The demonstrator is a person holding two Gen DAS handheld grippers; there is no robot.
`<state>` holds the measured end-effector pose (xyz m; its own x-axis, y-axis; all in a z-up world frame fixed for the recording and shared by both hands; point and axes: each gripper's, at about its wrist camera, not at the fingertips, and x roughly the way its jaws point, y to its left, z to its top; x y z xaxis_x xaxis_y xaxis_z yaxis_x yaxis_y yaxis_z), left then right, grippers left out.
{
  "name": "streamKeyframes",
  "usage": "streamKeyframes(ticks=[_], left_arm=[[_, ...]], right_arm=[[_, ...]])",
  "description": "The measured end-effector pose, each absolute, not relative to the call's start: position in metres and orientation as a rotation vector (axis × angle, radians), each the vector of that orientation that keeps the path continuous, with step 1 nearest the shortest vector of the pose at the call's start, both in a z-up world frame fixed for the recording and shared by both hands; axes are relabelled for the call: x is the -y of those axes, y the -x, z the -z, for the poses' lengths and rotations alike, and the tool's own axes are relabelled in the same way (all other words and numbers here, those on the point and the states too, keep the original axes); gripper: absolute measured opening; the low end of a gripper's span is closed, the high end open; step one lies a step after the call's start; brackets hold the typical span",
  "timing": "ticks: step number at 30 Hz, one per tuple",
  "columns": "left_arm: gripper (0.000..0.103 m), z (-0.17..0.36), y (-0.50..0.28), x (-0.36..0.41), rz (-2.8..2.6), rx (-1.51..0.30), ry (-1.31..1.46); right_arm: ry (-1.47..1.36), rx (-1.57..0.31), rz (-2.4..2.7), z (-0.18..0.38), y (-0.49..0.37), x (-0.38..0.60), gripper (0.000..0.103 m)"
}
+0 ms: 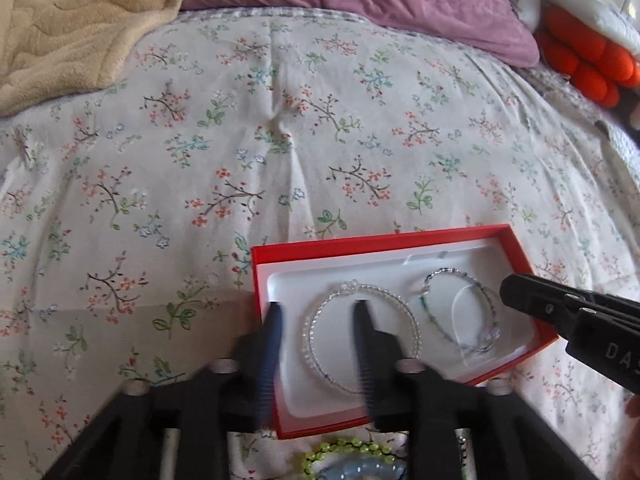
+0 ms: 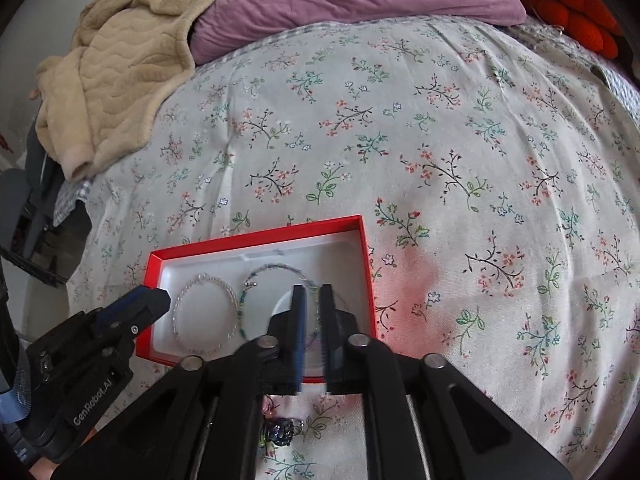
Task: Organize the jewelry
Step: 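Open both tools to release the bracelets and withdraw from the box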
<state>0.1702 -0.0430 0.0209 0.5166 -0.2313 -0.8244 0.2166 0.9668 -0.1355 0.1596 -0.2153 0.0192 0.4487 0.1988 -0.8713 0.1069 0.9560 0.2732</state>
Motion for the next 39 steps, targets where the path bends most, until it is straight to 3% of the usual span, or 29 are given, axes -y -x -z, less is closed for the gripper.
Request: streamKeyframes(ticks=[2, 10, 18, 27, 39], left_arm=[[0.039, -0.023, -0.167, 0.043, 0.268, -0.992, 0.003], [0.060, -0.035, -0.150, 0.041, 0.248, -0.985, -0.025], [0.080, -0.035, -0.127, 0.038, 0.222, -1.021, -0.049], [0.089, -0.026, -0.105, 0.037, 0.206, -1.092, -0.087], [0.091, -0.005, -0.088, 0.027, 0.194, -1.193, -0.107]], right_arm=[[-0.308, -1.101, -0.061, -0.022, -0.157, 0.216, 0.040], [-0.279, -1.083, -0.065, -0.038, -0.144, 0.217, 0.042], [-0.191, -1.098, -0.055, -0.045, -0.124, 0.207, 0.056], [-0.165, -1.142, -0.024, -0.042, -0.097, 0.209, 0.066], [-0.100, -1.255, 0.015, -0.024, -0.078, 0.208, 0.075]])
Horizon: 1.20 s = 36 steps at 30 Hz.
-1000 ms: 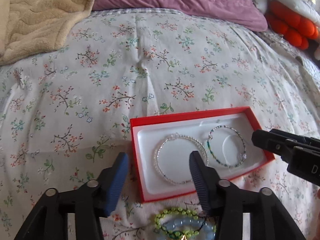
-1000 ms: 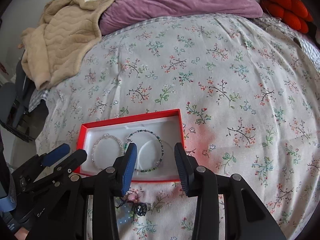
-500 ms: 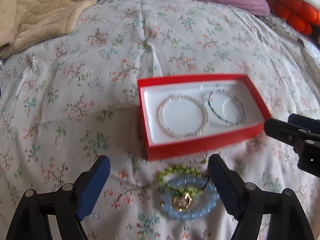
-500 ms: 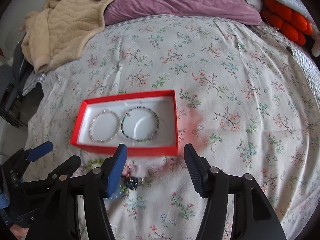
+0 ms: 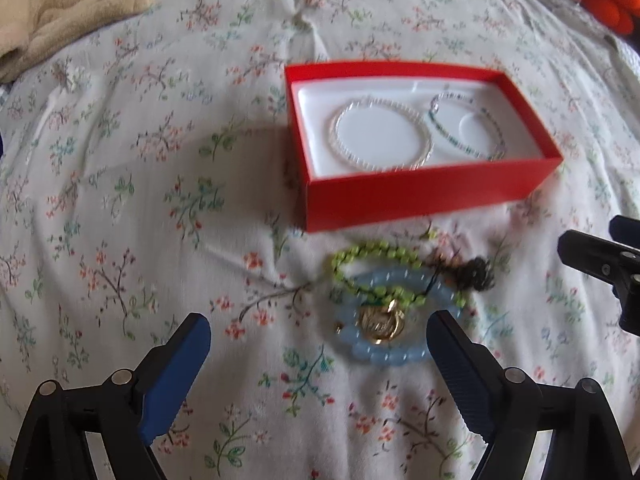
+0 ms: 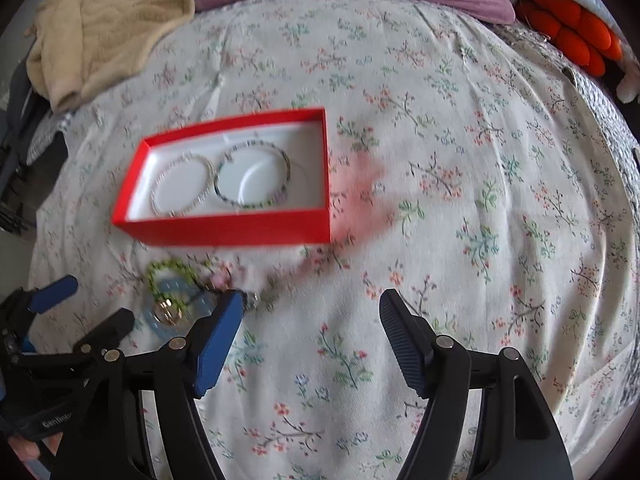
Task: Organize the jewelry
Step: 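Open both tools to release the bracelets and withdraw from the box, then grasp the gold ring with the green stone with the left tool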
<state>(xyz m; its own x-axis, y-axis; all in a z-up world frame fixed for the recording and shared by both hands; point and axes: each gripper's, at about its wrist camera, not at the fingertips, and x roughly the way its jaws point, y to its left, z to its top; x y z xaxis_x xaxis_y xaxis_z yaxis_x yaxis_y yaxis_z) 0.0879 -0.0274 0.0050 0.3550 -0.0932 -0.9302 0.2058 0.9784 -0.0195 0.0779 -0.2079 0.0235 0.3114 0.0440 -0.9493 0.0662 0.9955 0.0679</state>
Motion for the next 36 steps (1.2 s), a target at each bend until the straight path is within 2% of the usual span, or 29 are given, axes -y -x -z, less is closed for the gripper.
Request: streamKeyframes(ticks=[18, 25, 29, 32, 36], left_arm=[[0.091, 0.017, -0.074, 0.005, 0.243, -1.229, -0.109], [0.087, 0.010, -0.079, -0.020, 0.260, -1.208, 0.049], [0.071, 0.009, -0.083, -0.025, 0.306, -1.214, 0.164], [0.044, 0.011, -0.086, -0.016, 0.337, -1.220, 0.191], [0.033, 0.013, -0.089, 0.001, 0.384, -1.218, 0.187]], right_arm=[[-0.005, -1.367, 0.034, 0.012, -0.059, 0.228, 0.077], [0.016, -1.386, 0.044, 0.018, -0.056, 0.241, 0.077], [0.013, -1.381, 0.040, 0.017, -0.055, 0.246, 0.077], [0.018, -1.387, 0.035, 0.016, -0.057, 0.246, 0.077], [0.032, -1.390, 0.020, 0.017, -0.065, 0.238, 0.077]])
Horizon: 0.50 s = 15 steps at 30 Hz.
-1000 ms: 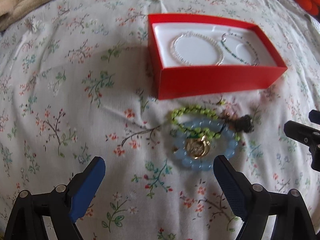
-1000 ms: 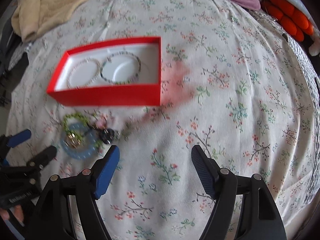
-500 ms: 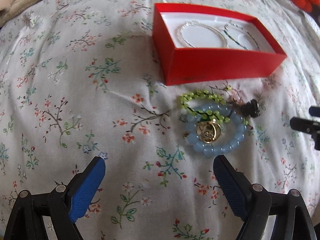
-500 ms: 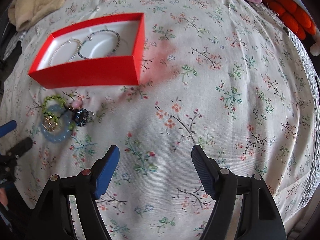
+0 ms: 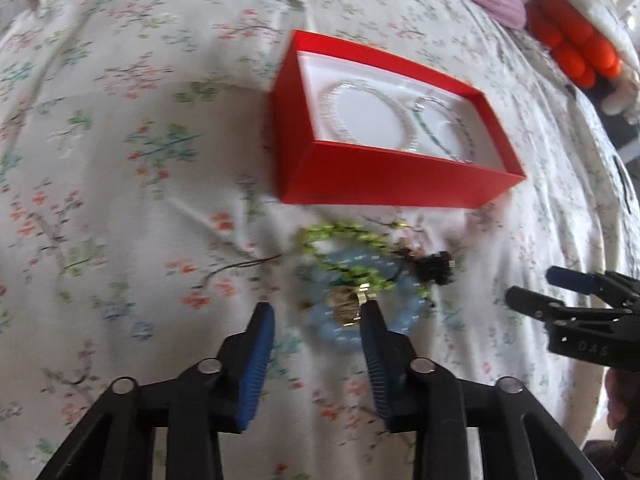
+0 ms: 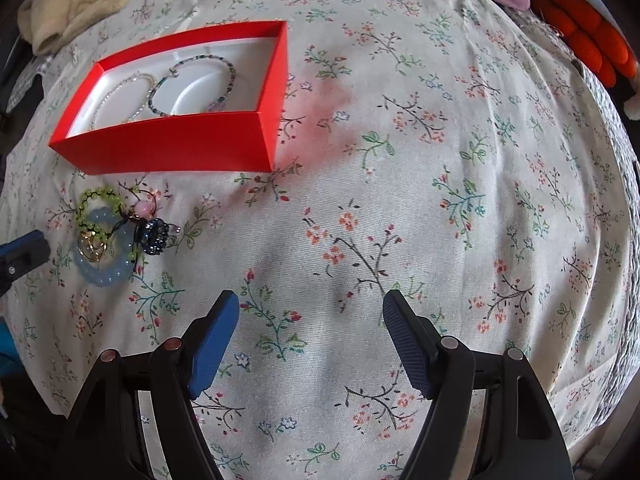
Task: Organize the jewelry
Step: 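Grasp the gold ring with the green stone with the left tool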
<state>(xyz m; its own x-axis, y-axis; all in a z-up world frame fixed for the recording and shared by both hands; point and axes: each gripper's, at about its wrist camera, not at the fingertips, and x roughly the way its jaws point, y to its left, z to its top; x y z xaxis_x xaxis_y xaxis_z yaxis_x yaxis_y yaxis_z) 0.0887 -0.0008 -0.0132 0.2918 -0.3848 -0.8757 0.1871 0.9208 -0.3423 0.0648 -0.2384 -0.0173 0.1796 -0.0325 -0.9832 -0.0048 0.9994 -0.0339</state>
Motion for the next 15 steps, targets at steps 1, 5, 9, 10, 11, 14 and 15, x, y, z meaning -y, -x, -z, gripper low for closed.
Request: streamKeyframes(ticks=[1, 5, 9, 10, 11, 14, 15], left_arm=[[0.032, 0.014, -0.090, 0.006, 0.397, -1.217, 0.181], [0.030, 0.017, -0.092, 0.022, 0.434, -1.220, 0.154], [0.030, 0.023, -0.094, 0.032, 0.432, -1.228, 0.123], [0.030, 0.025, -0.096, 0.035, 0.427, -1.229, 0.113], [0.030, 0.027, -0.096, 0.036, 0.423, -1.228, 0.106], [0.030, 0.031, -0.098, 0.044, 0.408, -1.234, 0.075], [0.030, 0.033, -0.098, 0.047, 0.402, -1.238, 0.060]], right_arm=[[0.034, -1.390, 0.017, 0.017, -0.065, 0.237, 0.077], [0.033, -1.388, 0.010, 0.015, -0.066, 0.233, 0.077], [0.029, -1.391, 0.012, 0.017, -0.065, 0.232, 0.077], [0.029, -1.393, 0.013, 0.017, -0.064, 0.233, 0.077], [0.028, -1.394, 0.015, 0.017, -0.064, 0.233, 0.077], [0.025, -1.396, 0.018, 0.019, -0.062, 0.237, 0.077], [0.024, -1.397, 0.019, 0.019, -0.062, 0.238, 0.077]])
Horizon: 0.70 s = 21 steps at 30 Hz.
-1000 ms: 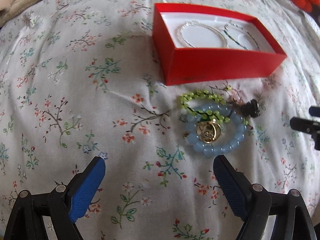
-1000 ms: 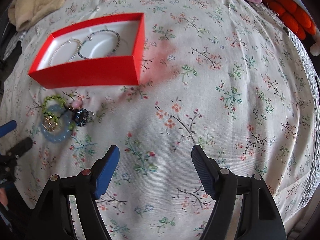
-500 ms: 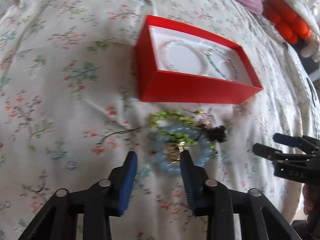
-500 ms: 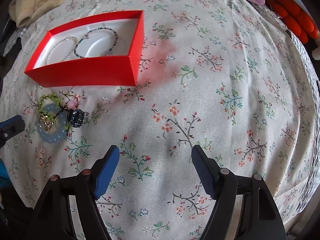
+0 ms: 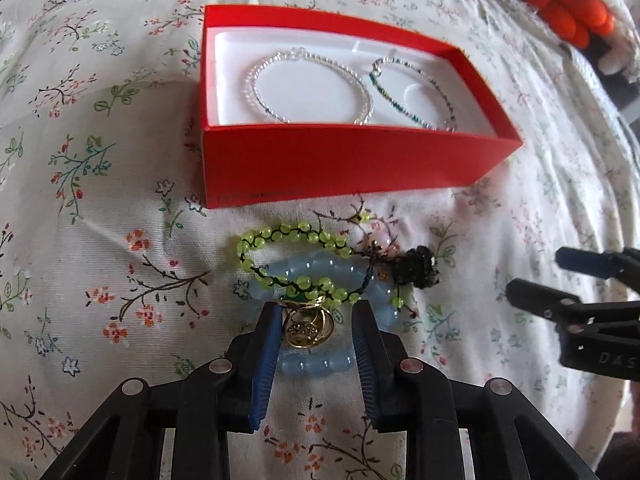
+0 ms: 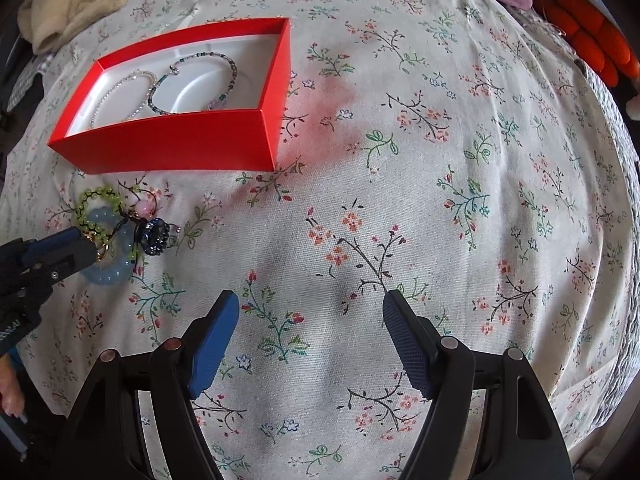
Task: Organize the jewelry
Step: 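Grasp the gold ring with the green stone with the left tool, then grasp the black hair clip with the right tool while the left tool holds the ring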
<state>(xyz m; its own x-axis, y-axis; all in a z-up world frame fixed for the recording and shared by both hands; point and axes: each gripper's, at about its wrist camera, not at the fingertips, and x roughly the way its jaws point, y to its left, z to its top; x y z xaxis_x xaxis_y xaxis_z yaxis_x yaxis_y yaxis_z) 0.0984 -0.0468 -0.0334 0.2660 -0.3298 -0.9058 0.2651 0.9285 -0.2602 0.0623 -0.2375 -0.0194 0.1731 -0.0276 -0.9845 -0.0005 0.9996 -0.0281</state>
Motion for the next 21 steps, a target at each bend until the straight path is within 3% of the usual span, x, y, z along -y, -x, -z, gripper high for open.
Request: streamKeyframes(ticks=[4, 6, 21], left_arm=[[0.030, 0.039, -0.097, 0.055, 0.378, -1.235, 0.010], [0.021, 0.038, -0.096, 0.059, 0.364, -1.222, -0.017], [0.021, 0.009, -0.086, 0.039, 0.411, -1.169, 0.027]], right_arm=[[0.023, -1.399, 0.021, 0.021, -0.062, 0.239, 0.077], [0.023, -1.400, 0.021, 0.022, -0.063, 0.242, 0.077], [-0.025, -1.402, -0.022, 0.025, -0.072, 0.230, 0.077]])
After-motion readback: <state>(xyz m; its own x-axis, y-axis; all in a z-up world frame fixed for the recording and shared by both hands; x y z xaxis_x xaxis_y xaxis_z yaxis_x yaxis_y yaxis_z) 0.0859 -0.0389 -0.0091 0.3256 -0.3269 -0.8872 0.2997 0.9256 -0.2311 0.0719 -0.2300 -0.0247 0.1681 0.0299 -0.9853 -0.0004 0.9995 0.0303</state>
